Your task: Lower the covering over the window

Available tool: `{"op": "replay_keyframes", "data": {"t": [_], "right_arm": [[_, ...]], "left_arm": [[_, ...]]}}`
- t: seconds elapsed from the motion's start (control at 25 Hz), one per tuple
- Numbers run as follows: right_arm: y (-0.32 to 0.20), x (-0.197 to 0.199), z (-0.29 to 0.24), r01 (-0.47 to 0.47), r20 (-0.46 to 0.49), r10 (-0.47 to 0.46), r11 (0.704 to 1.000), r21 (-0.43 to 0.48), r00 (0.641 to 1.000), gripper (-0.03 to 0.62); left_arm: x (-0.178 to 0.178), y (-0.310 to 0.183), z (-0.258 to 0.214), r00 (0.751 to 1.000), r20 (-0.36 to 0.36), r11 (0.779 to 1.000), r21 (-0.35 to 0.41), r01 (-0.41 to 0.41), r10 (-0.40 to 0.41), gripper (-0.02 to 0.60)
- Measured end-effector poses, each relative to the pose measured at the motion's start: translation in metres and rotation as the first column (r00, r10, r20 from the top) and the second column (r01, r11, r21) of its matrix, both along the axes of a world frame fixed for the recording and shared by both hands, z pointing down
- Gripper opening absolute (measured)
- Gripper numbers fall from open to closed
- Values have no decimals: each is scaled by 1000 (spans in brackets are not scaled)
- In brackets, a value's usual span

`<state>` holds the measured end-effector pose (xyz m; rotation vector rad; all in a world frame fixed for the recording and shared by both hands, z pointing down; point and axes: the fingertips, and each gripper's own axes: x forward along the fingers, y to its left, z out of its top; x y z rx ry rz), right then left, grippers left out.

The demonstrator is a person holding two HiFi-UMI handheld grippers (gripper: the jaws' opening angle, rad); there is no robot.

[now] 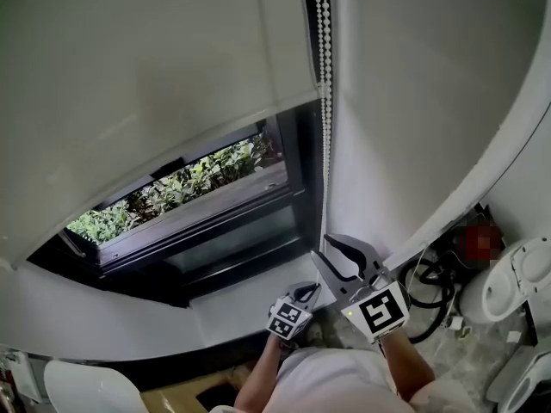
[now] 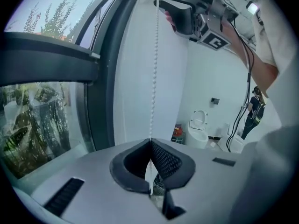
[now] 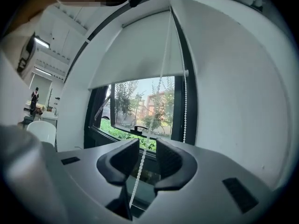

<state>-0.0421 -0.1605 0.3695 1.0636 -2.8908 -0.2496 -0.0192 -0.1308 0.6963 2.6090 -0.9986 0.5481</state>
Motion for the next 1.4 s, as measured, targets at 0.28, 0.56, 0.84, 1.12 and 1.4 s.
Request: {"op": "replay_keyframes", "data": {"t": [0.28,0.56,0.84,1.12,1.4], "right_arm": [[-1,-1,-17,-14,71,12,1000,23,997,38],[3,1,-17,-12,106,10,1000,25,994,15],[6,3,-17,-29,153,23,999,37,988,14],[5,4,2,-39,114,34,998,41,993,14],[7,8,34,-40,92,40,999,-1,995,14]], "left_arm": [[-2,-4,15,1000,-6,1000,-28,-1,1,15],[2,-4,12,1000,3,1000,-7,-30,30,20],[-1,-2,-35,994,-105,998,67,-2,9,69],[-23,-4,-132,988,-153,976,217,34,-1,91],[-40,-8,-268,957,-287,910,405,88,35,91]]}}
